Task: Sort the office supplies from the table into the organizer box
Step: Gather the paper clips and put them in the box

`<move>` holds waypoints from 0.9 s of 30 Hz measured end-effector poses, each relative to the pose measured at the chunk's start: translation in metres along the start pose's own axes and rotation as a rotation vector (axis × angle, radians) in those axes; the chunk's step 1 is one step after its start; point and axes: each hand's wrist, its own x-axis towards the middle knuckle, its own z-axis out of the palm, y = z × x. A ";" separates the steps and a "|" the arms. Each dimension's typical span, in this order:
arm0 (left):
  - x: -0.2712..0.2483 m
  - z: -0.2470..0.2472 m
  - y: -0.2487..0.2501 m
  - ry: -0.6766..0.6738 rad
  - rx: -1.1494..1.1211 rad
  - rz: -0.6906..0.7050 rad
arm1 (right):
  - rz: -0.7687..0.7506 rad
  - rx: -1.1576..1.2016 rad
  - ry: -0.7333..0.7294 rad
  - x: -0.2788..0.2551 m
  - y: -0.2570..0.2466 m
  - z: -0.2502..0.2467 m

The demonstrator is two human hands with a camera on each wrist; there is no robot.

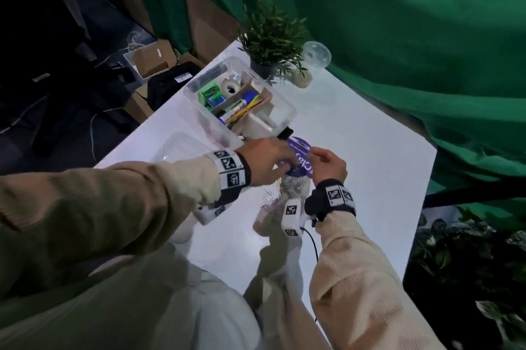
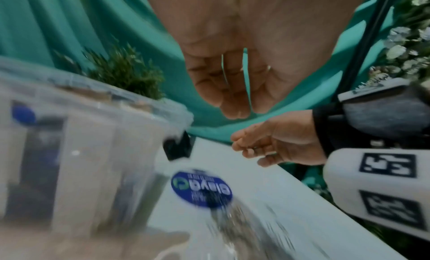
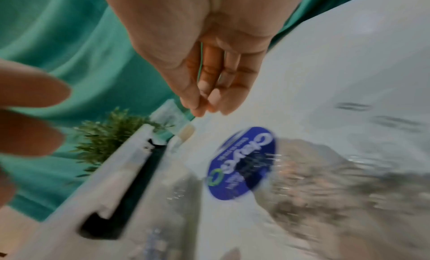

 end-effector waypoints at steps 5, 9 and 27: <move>-0.027 0.064 -0.009 -0.386 0.151 -0.325 | 0.111 -0.268 0.014 -0.018 0.083 -0.032; -0.038 0.101 -0.013 -0.348 0.165 -0.570 | 0.192 -0.506 -0.021 -0.032 0.116 -0.039; 0.033 0.135 0.016 -0.173 0.158 -0.410 | -0.171 -0.680 -0.075 -0.027 0.140 -0.047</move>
